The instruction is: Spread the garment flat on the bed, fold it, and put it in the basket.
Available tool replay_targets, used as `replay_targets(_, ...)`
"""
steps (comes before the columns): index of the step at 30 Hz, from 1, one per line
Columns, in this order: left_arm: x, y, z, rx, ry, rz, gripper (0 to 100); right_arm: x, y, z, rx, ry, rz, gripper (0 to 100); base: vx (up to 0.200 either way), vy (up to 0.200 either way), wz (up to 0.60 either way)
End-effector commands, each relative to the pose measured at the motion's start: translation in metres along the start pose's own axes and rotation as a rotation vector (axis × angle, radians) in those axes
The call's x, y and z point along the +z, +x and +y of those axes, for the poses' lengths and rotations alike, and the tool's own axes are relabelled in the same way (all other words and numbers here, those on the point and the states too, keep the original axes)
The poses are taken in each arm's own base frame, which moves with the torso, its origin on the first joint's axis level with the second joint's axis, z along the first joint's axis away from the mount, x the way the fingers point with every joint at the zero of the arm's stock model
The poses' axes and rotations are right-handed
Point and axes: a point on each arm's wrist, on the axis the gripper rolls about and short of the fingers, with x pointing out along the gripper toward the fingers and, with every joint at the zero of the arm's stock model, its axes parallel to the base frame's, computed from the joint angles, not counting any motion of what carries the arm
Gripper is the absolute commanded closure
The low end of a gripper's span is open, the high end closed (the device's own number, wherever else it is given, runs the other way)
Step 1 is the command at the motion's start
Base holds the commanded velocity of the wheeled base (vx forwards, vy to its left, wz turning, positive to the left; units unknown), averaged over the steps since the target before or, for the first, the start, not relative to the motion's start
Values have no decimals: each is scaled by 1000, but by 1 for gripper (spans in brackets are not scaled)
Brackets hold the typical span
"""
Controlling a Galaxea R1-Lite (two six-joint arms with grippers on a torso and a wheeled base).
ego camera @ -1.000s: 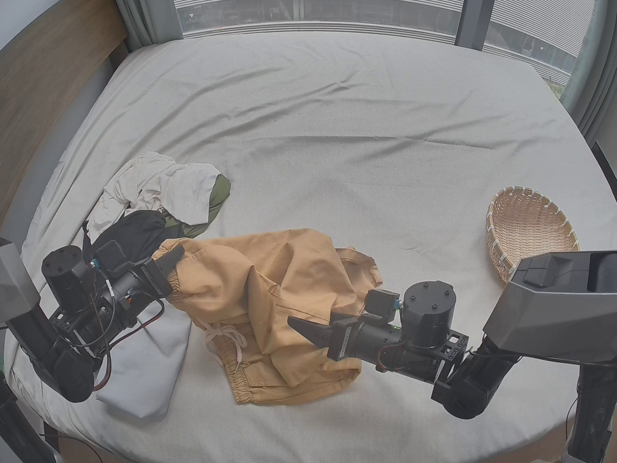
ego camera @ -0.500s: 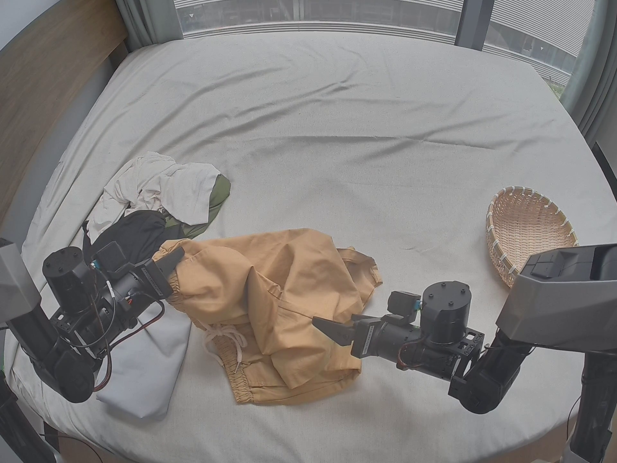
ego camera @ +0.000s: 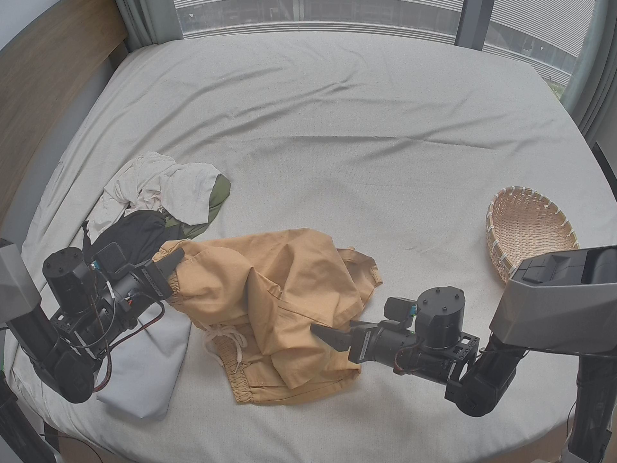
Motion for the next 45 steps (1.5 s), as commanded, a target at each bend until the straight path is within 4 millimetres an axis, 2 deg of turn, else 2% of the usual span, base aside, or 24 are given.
replay_targets(1,0,0,0,0,1,0,100,-6,-2,7,15,3,21,0,0,0,0)
replay_targets(8,0,0,0,-1,2,-2,100,-11,1,14,43,63,31,0,0,0,0)
replay_targets(16,1,2,-1,-7,3,-5,100,-12,4,32,119,142,10,0,0,0,0)
replay_targets(24,2,1,-1,-5,3,-8,100,-11,-1,35,135,196,3,0,0,0,0)
replay_targets(29,3,0,2,9,1,-12,100,10,-18,43,176,208,-72,0,0,0,0)
replay_targets(35,5,0,4,15,1,-21,100,29,-27,46,218,229,-111,0,0,0,0)
replay_targets(40,6,0,4,13,0,-24,100,23,-26,41,191,231,-84,0,0,0,0)
replay_targets(45,6,-1,4,11,1,-24,100,5,-27,29,98,214,22,0,0,0,0)
